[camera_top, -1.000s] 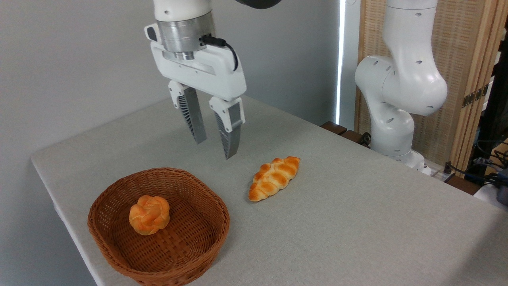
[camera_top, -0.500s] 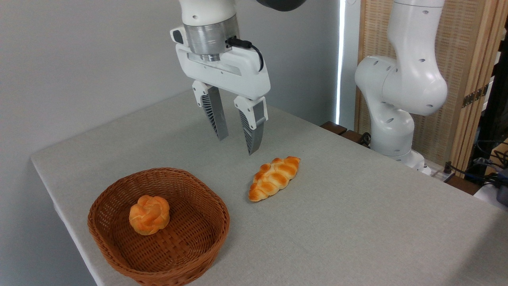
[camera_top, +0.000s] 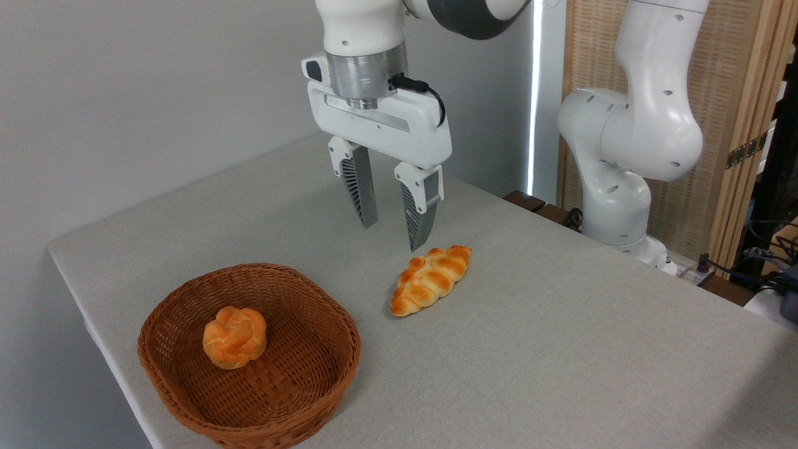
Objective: Put bread into the basket
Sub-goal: 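Move the open gripper over toward the braided bread roll, then rotate and lower the open gripper down onto the braided roll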
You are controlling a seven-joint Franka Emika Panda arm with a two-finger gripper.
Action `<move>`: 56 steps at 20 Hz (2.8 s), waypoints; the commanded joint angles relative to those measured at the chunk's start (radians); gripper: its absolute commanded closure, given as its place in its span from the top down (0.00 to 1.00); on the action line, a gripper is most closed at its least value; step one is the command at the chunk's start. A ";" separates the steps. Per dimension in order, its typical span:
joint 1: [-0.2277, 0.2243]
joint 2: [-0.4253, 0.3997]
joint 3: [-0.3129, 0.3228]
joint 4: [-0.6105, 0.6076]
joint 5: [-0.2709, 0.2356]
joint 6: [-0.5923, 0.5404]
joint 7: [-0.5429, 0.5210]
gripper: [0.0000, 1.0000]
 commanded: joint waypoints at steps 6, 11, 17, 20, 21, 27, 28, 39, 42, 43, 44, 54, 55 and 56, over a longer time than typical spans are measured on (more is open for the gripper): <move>0.010 -0.134 -0.013 -0.201 0.005 0.118 0.014 1.00; 0.009 -0.144 -0.016 -0.224 0.001 0.121 0.014 1.00; 0.004 -0.142 -0.037 -0.248 0.001 0.121 0.014 1.00; 0.004 -0.142 -0.039 -0.253 0.001 0.115 0.013 1.00; 0.004 -0.142 -0.039 -0.253 0.001 0.110 0.013 1.00; 0.003 -0.142 -0.039 -0.253 0.001 0.072 0.011 1.00; 0.001 -0.142 -0.039 -0.253 0.001 0.067 0.011 1.00; 0.001 -0.141 -0.039 -0.253 0.001 -0.031 0.011 1.00; 0.001 -0.141 -0.039 -0.253 0.001 -0.036 0.011 1.00; 0.001 -0.141 -0.039 -0.253 0.001 -0.036 0.011 1.00; 0.001 -0.141 -0.039 -0.253 0.001 -0.039 0.011 1.00; 0.001 -0.141 -0.039 -0.253 0.001 -0.039 0.011 1.00; 0.001 -0.141 -0.039 -0.253 0.001 -0.039 0.011 1.00; 0.001 -0.139 -0.039 -0.253 0.001 -0.040 0.011 1.00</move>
